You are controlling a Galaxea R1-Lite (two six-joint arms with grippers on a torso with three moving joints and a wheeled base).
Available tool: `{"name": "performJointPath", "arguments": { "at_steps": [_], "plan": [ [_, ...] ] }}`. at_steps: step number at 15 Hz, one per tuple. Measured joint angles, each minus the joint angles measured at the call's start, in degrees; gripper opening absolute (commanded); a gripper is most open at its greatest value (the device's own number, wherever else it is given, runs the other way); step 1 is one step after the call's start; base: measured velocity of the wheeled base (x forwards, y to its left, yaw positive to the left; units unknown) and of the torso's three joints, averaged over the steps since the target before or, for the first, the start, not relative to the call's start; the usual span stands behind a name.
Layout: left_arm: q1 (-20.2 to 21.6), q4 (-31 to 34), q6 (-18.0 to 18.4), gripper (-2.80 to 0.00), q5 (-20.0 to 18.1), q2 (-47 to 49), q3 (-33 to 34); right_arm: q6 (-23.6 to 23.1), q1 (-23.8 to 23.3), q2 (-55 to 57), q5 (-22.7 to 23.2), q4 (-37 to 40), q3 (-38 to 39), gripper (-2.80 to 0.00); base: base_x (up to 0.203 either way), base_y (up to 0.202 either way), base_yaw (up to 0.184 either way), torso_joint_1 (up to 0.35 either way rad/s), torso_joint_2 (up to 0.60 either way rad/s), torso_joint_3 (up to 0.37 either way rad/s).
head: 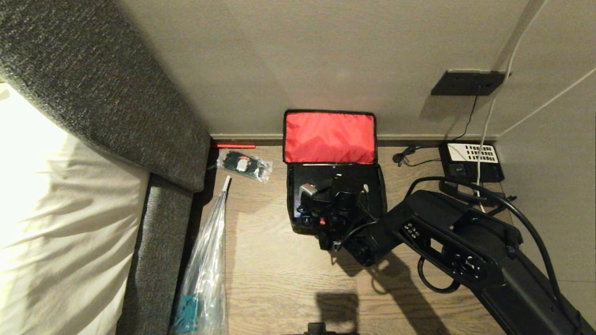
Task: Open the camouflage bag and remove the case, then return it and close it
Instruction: Place the black box back
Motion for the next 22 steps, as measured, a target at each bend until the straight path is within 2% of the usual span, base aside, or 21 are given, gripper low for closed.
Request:
{"name": "performJointPath", "arguments": {
  "at_steps": [5, 6, 10, 13, 17, 18, 22],
  "plan": [
    [0.00, 0.01, -0.02, -2.80, -0.01, 0.00, 0.00, 0.00, -0.94, 2.73, 0.00, 0.04, -2.24, -2.80, 0.000, 0.000, 0.000, 0.000, 0.00, 0.000],
    [0.00, 0.01, 0.00, -2.80, 0.02, 0.00, 0.00, 0.02, -1.11, 3.22, 0.02, 0.03, -2.60, 0.00, 0.000, 0.000, 0.000, 0.000, 0.00, 0.000],
    [0.00, 0.01, -0.02, -2.80, 0.02, 0.00, 0.00, -0.32, -1.57, 3.85, 0.05, 0.91, -2.95, 0.00, 0.000, 0.000, 0.000, 0.000, 0.00, 0.000],
    [0.05, 0.01, 0.00, -2.80, -0.01, 0.00, 0.00, 1.66, -1.67, 3.28, -0.04, 1.07, -1.17, 0.00, 0.000, 0.000, 0.000, 0.000, 0.00, 0.000],
    [0.00, 0.01, 0.00, -2.80, -0.01, 0.00, 0.00, 3.76, -1.48, -2.38, -0.04, 1.07, 8.18, 0.00, 0.000, 0.000, 0.000, 0.000, 0.00, 0.000],
    [0.00, 0.01, -0.02, -2.80, -0.01, 0.00, 0.00, 4.05, -1.34, -4.60, -0.04, 1.07, 11.20, -2.80, 0.000, 0.000, 0.000, 0.000, 0.00, 0.000],
    [0.00, 0.01, 0.00, -2.80, 0.00, 0.00, 0.00, 4.32, -0.95, -17.03, -0.13, 2.10, 24.57, -2.80, 0.000, 0.000, 0.000, 0.000, 0.00, 0.000]
  ]
}}
